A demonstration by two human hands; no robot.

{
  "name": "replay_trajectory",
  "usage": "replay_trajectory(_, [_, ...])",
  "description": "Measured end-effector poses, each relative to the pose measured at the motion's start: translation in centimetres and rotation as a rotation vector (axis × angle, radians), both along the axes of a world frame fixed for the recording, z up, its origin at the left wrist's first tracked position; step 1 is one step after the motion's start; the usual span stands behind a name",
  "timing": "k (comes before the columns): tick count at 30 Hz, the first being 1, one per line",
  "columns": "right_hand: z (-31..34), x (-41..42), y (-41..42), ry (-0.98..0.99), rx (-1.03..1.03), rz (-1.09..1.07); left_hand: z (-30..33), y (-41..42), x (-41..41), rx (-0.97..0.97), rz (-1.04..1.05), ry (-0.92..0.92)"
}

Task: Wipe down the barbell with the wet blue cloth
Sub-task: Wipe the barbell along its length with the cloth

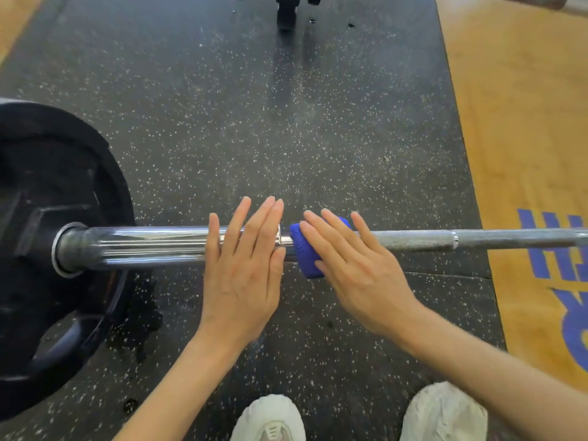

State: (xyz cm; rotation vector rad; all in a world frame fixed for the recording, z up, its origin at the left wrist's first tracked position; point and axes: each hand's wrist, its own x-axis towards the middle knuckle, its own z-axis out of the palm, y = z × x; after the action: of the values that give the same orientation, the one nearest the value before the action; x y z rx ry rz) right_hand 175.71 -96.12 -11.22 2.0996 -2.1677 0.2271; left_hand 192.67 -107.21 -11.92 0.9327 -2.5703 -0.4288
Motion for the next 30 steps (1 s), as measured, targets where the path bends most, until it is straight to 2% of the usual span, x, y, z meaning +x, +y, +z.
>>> replay_trajectory(4, [1.1, -1.4, -0.1, 0.022, 0.152, 0.130, 0.0, 0.0, -0.2, 0.001, 0.004, -0.006])
replay_trajectory(8, [1.2, -1.0, -0.3, 0.038, 0.165, 0.128, 0.0, 0.2, -0.3, -0.002, 0.014, -0.015])
replay_trajectory(11, [0.8, 0.5, -1.2, -0.065, 0.117, 0.021, 0.0, 0.3, -0.3, 0.000, 0.026, -0.012])
replay_trajectory(17, [-1.1, 2.3, -1.7, -0.126, -0.089, -0.135, 0.3, 0.3, -0.2, 0.006, 0.023, -0.038])
replay_trajectory(22, [-2.3, 0.6, -0.7, -0.076, -0.204, -0.144, 0.4, 0.1, -0.4, -0.002, 0.035, -0.044])
replay_trajectory(25, [-2.2, 0.8, 0.2, -0.165, -0.236, -0.250, 1.0, 0.5, -0.5, 0.012, 0.050, -0.091])
replay_trajectory(30, [-2.1, 2.5, -1.7, -0.210, -0.180, -0.112, 1.7, 0.2, -0.1, -0.014, 0.032, -0.197])
